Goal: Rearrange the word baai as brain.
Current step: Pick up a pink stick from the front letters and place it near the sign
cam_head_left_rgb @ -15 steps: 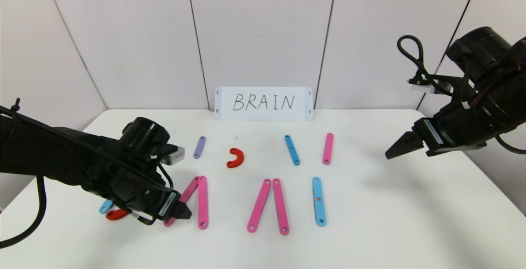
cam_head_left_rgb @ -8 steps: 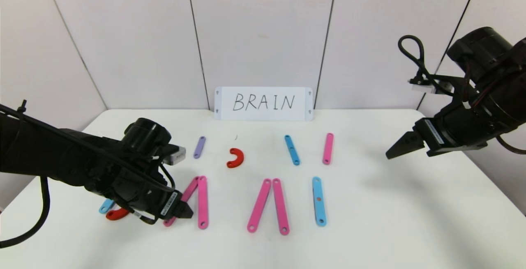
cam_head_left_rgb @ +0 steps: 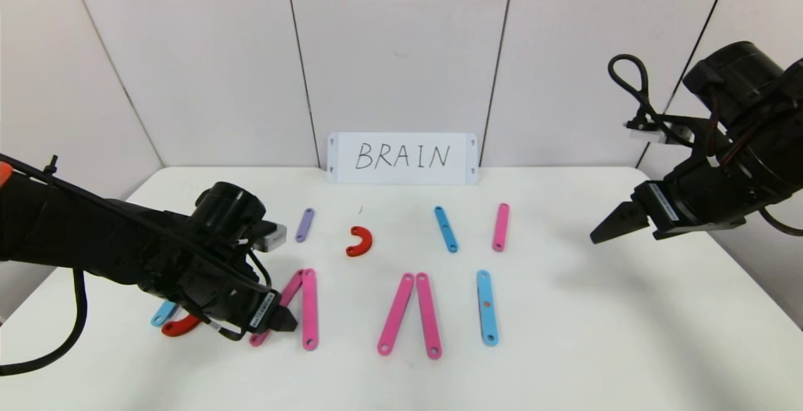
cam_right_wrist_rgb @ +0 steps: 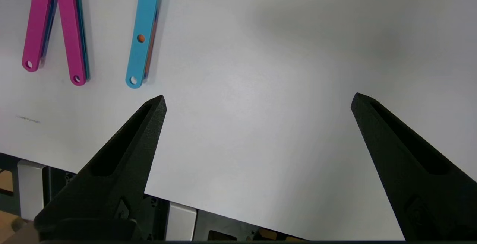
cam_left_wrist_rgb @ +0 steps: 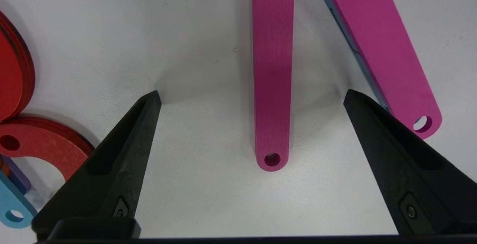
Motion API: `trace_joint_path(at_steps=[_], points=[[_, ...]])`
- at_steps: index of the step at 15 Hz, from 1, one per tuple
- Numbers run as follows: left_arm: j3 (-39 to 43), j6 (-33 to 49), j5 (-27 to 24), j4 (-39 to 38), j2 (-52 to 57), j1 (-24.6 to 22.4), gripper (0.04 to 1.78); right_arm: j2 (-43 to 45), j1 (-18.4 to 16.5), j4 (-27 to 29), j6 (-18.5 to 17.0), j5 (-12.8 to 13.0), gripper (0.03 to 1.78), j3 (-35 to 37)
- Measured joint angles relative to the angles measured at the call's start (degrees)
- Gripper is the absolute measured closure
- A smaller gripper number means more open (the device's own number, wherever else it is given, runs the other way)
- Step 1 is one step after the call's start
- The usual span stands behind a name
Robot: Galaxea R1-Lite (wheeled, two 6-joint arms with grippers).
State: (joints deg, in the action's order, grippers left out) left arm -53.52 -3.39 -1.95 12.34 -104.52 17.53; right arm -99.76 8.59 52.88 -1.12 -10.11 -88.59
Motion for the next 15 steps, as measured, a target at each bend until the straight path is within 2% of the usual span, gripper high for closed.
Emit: trace_joint_path(at_steps=[2,4,8,10,12,15], points=[[-0.17,-0.02,0.13,-0.82,-0.71,0.02,0.23,0.11,0.0,0.0,0.0,-0.02,0.07,0.04],[-0.3,-0.02,0.17,-0.94,-1.21,0.02,0.44,0.15,0.0,0.0,0.05,-0.04,0.07,0.13],[-0.21,-0.11,0.05,-0.88,-1.38,0.05,1.14,0.37,-0.02,-0.02,0.09,0.02,0.07,0.15],[-0.12,-0.11,0.05,-0.82,-1.38,0.18,1.42,0.61,-0.16,-0.07,0.07,0.0,0.07,0.11],[-0.1,-0.05,0.11,-0.77,-1.38,0.41,1.54,0.76,-0.17,-0.1,0.07,0.0,0.07,0.09],[-0.3,0.06,0.02,-2.54,-1.38,0.6,1.54,0.89,-0.17,-0.29,0.09,-0.02,0.07,0.06]])
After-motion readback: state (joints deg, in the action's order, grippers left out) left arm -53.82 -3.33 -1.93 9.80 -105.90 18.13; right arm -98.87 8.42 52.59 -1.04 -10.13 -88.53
